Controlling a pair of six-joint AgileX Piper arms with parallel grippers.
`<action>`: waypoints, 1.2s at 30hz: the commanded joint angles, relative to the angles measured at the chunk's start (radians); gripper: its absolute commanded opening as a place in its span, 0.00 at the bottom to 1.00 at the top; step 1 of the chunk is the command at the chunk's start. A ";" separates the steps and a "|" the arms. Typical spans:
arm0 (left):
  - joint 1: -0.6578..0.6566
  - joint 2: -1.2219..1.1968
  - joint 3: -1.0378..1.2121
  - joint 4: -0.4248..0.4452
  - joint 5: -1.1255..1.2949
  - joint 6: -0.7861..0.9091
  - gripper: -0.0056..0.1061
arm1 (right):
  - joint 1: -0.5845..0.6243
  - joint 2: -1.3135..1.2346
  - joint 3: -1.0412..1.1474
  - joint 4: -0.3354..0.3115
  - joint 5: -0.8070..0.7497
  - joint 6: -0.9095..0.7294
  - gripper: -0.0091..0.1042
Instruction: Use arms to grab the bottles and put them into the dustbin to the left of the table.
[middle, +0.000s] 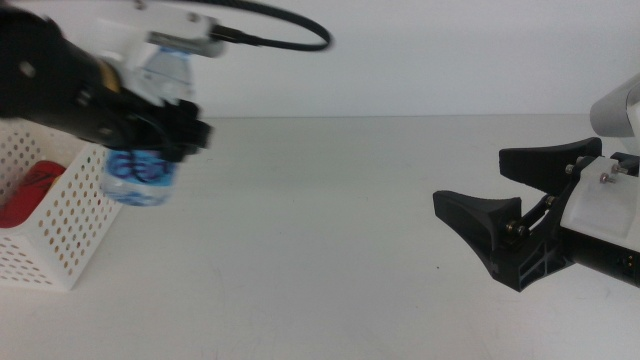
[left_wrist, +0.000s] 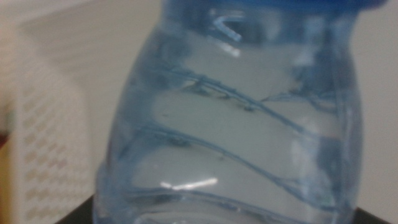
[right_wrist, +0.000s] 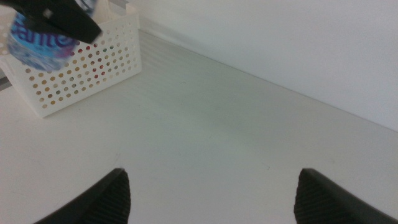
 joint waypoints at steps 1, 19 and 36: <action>0.061 -0.046 -0.071 -0.027 -0.003 0.053 0.01 | 0.001 -0.012 -0.026 -0.014 -0.070 -0.003 0.92; 0.505 0.275 -0.565 -0.212 0.462 0.377 0.01 | 0.001 -0.012 -0.026 -0.014 -0.070 -0.003 0.92; 0.600 0.538 -0.631 -0.204 0.386 0.412 0.01 | 0.001 -0.012 -0.026 -0.014 -0.070 -0.003 0.92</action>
